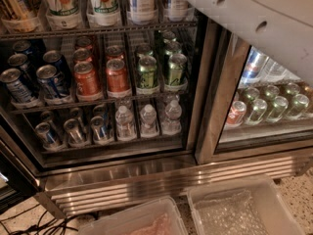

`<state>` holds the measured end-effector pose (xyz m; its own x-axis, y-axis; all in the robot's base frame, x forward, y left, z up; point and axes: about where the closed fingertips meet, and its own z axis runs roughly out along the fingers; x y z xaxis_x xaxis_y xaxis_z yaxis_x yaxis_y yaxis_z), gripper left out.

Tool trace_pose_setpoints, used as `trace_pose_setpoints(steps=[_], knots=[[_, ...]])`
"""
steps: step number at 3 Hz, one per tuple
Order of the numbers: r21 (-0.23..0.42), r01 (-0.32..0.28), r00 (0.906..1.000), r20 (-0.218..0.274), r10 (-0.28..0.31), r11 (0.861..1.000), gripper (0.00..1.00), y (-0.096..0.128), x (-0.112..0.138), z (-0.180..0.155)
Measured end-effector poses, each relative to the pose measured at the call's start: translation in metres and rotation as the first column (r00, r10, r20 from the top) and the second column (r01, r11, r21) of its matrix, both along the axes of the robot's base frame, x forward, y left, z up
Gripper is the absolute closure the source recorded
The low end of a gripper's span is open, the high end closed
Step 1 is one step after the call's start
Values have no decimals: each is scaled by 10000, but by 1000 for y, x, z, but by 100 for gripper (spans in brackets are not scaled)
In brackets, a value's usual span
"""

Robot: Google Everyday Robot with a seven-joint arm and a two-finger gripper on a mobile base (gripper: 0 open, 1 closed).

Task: Pick blue plastic bottle from top shelf of fridge

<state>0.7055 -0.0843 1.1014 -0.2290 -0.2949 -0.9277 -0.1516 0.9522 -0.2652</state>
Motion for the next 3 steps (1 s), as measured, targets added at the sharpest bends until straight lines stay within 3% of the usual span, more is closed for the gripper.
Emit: trace_pose_setpoints(steps=[3], knots=[[-12,150,9999,9,-150,9999,36,4,6,-2]])
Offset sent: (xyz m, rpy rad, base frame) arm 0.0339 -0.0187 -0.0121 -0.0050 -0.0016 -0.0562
